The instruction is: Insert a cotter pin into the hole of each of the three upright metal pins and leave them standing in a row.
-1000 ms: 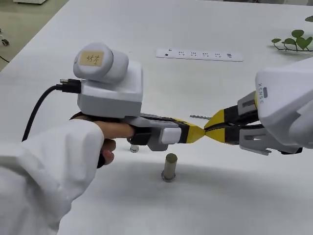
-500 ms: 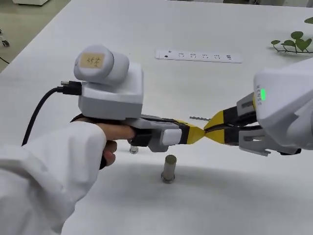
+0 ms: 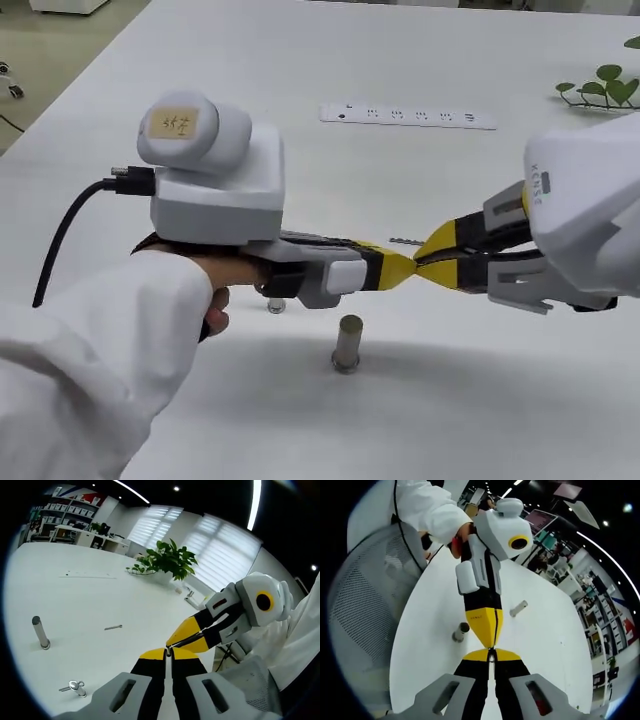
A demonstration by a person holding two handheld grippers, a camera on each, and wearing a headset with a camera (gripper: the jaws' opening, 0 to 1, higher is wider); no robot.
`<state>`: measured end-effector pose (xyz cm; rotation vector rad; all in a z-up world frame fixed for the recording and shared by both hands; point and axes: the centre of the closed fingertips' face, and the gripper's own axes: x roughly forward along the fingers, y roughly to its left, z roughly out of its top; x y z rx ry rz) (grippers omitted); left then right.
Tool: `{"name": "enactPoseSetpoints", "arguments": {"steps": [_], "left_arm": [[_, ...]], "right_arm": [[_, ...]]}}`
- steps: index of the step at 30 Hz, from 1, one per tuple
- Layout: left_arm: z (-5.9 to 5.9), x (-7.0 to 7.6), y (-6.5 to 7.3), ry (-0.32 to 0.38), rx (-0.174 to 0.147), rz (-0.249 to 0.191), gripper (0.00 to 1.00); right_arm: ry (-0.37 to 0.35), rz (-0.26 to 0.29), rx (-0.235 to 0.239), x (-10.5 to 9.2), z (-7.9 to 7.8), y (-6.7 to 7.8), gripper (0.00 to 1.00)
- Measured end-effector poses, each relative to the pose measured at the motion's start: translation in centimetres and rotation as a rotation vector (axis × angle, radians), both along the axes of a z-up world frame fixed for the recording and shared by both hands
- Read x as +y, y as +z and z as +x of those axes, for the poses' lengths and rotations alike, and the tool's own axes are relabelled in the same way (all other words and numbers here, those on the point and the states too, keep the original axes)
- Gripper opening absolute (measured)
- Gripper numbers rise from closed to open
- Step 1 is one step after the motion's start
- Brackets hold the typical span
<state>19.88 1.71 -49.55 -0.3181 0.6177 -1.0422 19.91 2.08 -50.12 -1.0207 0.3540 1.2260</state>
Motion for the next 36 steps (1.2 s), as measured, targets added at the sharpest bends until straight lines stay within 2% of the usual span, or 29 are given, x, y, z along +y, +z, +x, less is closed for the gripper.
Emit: {"name": "enactPoseSetpoints", "arguments": {"steps": [3, 7, 10, 12, 16, 17, 20, 22, 25, 26, 29, 30, 31, 32, 34, 36], "left_arm": [[-0.2, 0.0, 0.2, -0.012, -0.028, 0.013, 0.0], [-0.5, 0.1, 0.3, -0.016, -0.041, 0.025, 0.0], [-0.7, 0.1, 0.2, -0.021, -0.037, 0.029, 0.0], [-1.0, 0.3, 0.0, -0.029, -0.047, 0.052, 0.0], [-1.2, 0.6, -0.4, -0.047, -0.07, 0.081, 0.0], [-1.3, 0.7, -0.5, -0.058, -0.093, 0.099, 0.0], [-1.5, 0.8, -0.3, -0.083, -0.155, 0.11, 0.0], [-1.7, 0.9, -0.1, -0.097, -0.185, 0.114, 0.0], [-1.7, 1.0, 0.1, -0.132, -0.262, 0.14, 0.0], [-1.8, 1.0, 0.2, -0.135, -0.272, 0.142, 0.0], [-2.0, 0.9, 0.6, -0.172, -0.328, 0.146, 0.0], [-2.2, 0.9, 0.7, -0.186, -0.351, 0.151, 0.0], [-2.3, 0.9, 0.8, -0.195, -0.364, 0.155, 0.0], [-2.5, 0.9, 0.9, -0.22, -0.397, 0.166, 0.0], [-2.7, 0.9, 0.9, -0.244, -0.422, 0.181, 0.0], [-2.9, 0.9, 0.8, -0.254, -0.424, 0.184, 0.0]], "right_arm": [[-0.003, 0.01, 0.008, 0.1, 0.0, 0.0, 0.0], [-0.001, 0.023, 0.002, 0.2, -0.2, 0.0, 0.0], [-0.008, 0.033, 0.006, 0.2, -0.4, 0.1, 0.0], [-0.024, 0.041, 0.005, 0.1, -0.2, 0.2, 0.06], [-0.054, 0.073, 0.039, -0.5, 0.1, 0.4, 0.08], [-0.062, 0.078, 0.054, -0.7, 0.1, 0.3, 0.08], [-0.074, 0.095, 0.147, -1.2, -0.5, -0.4, 0.1], [-0.087, 0.132, 0.195, -1.3, -0.7, -0.5, 0.11], [-0.105, 0.173, 0.26, -1.3, -1.0, -0.5, 0.12], [-0.108, 0.19, 0.296, -1.3, -1.3, -0.5, 0.12], [-0.113, 0.22, 0.345, -1.2, -1.4, -0.5, 0.12], [-0.115, 0.24, 0.39, -1.1, -1.9, -0.4, 0.12], [-0.114, 0.25, 0.402, -1.0, -1.9, -0.4, 0.12], [-0.102, 0.257, 0.416, -0.9, -2.1, -0.3, 0.12], [-0.104, 0.263, 0.432, -0.8, -2.2, -0.3, 0.12], [-0.096, 0.26, 0.448, -0.7, -2.5, -0.4, 0.1]]}}
